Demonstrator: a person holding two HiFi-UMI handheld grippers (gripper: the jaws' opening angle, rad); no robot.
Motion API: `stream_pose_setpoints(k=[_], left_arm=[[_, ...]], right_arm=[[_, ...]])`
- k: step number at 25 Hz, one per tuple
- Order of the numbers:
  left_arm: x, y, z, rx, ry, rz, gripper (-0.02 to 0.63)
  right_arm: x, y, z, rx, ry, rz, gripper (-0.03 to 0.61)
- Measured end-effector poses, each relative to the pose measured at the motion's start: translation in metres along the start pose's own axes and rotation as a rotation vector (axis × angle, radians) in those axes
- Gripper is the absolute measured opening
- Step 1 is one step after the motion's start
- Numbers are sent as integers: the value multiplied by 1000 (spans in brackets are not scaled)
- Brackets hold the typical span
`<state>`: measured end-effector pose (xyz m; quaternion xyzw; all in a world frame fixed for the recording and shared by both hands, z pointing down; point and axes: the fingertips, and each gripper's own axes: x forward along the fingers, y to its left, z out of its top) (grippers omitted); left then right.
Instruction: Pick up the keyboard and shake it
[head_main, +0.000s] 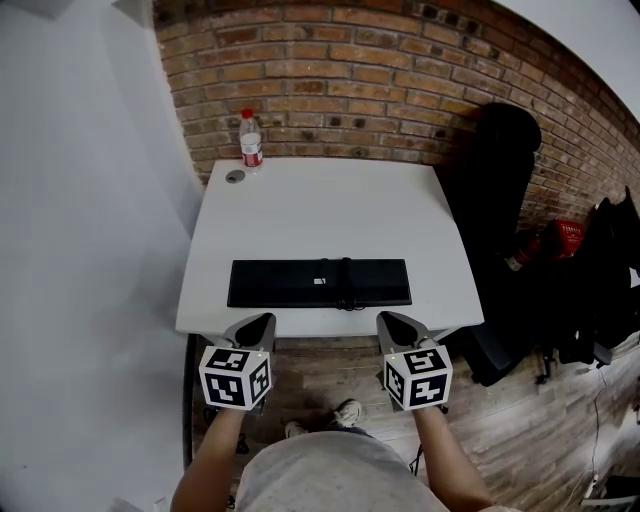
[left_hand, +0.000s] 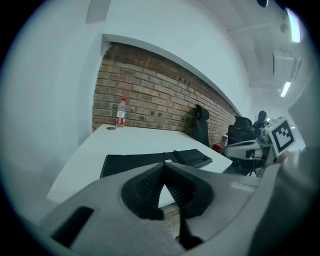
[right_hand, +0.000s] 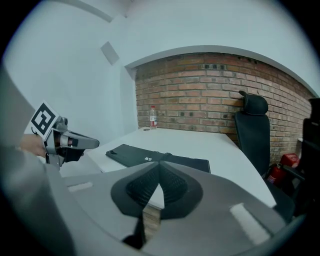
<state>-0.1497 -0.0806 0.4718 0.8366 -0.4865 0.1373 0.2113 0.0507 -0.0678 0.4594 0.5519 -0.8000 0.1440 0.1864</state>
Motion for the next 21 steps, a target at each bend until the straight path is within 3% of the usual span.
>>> stream_pose_setpoints(k=[21], left_arm=[[1, -2, -5, 8, 20, -19, -6]], right_arm=[[-3, 8, 3, 13, -10, 7, 6]])
